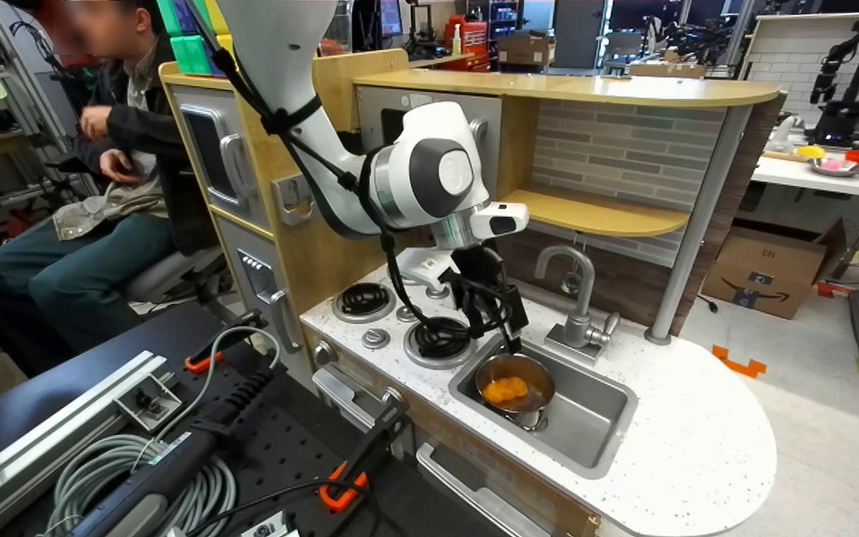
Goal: Put the orange object on the stovetop inside the pot in the sink
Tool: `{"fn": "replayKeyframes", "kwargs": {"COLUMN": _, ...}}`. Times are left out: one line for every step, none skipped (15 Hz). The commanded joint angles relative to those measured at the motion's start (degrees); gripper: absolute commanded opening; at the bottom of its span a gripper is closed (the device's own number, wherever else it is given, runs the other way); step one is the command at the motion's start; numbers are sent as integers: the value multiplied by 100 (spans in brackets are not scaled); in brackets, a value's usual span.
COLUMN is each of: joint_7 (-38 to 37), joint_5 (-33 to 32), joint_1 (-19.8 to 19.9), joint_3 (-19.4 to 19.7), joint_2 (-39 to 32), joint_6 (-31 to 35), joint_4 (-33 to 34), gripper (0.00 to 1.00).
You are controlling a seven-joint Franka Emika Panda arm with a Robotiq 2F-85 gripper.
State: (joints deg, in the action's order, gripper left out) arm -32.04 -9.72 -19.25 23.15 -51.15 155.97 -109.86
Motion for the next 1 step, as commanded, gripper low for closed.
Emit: {"fn": "replayKeyframes", "kwargs": {"joint_7": 12, "joint_5": 9, "joint_1": 10, "joint_3": -6, "joint_2": -41, "joint_6": -14, "joint_4": 37, "gripper": 100}}
